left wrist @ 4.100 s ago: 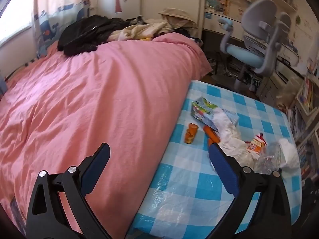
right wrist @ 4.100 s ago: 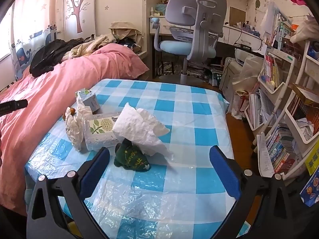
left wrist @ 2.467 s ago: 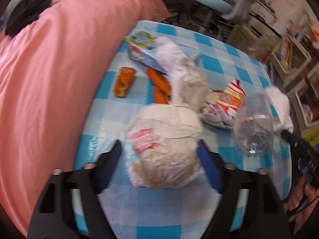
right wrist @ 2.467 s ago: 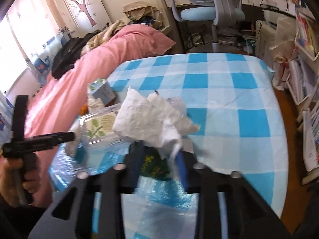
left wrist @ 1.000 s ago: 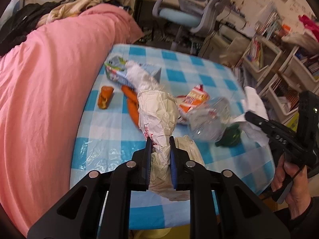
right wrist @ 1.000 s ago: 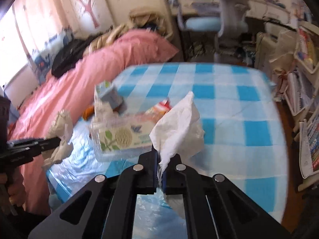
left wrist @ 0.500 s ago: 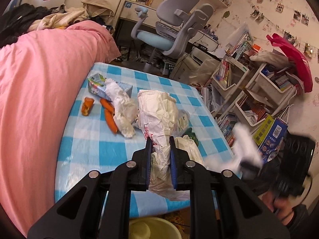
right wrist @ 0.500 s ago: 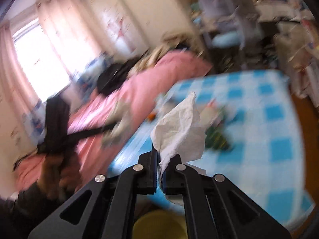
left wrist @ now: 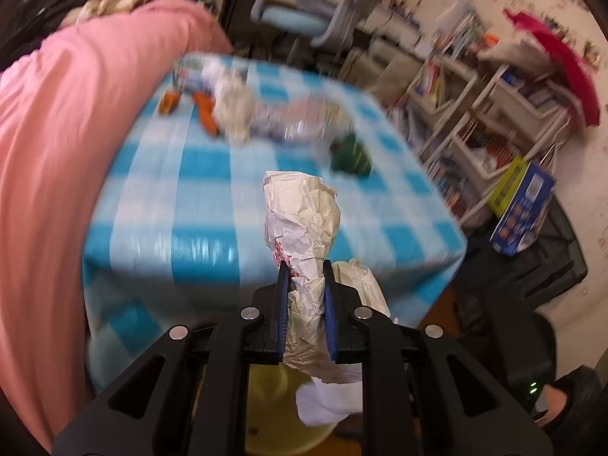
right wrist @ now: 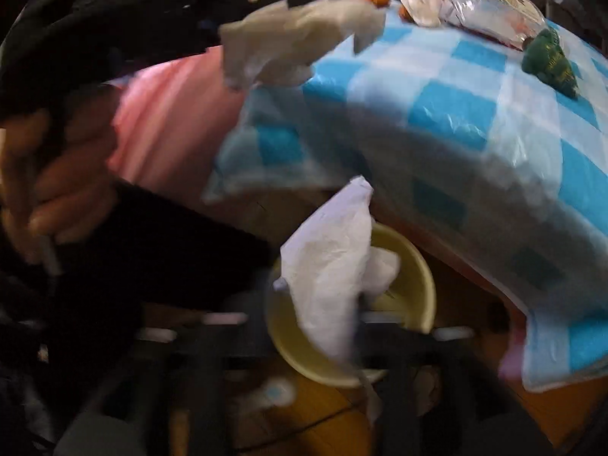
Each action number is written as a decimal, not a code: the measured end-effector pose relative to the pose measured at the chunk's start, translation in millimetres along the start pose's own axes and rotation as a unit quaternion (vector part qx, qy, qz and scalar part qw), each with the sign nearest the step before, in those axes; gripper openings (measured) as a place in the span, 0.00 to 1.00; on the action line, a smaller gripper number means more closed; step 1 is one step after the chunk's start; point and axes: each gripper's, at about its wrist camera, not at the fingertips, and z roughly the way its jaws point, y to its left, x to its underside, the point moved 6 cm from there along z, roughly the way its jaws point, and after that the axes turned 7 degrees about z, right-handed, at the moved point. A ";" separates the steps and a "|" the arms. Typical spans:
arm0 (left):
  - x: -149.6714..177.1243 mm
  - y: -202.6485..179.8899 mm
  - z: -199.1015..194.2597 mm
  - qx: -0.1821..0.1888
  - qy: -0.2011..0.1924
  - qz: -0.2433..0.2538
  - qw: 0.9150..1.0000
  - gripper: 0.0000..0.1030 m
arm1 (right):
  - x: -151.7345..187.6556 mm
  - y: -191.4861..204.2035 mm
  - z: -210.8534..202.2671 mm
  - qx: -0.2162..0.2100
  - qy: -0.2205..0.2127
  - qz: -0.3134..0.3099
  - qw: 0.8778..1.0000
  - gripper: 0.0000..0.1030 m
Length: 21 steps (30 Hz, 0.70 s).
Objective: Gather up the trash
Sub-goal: 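Open the right tool over the yellow bin while the left tool releases the bag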
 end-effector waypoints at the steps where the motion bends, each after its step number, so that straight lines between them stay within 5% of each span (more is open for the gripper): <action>1: 6.7 -0.7 2.9 -0.004 0.009 0.001 1.000 0.15 | 1.7 -0.5 -3.2 0.010 -0.006 -0.005 1.000 0.82; 8: 63.2 -10.2 29.3 -0.019 0.109 0.013 0.994 0.16 | -5.3 -32.7 -30.4 0.063 -0.058 0.025 0.996 0.82; 12: 89.4 -13.9 41.1 -0.030 0.159 0.027 0.986 0.25 | -13.6 -49.2 -48.4 0.069 -0.098 0.059 0.991 0.82; 21: 61.2 -3.3 16.1 -0.070 0.068 0.029 0.995 0.52 | -19.0 -60.3 -70.7 0.057 -0.163 0.117 0.978 0.82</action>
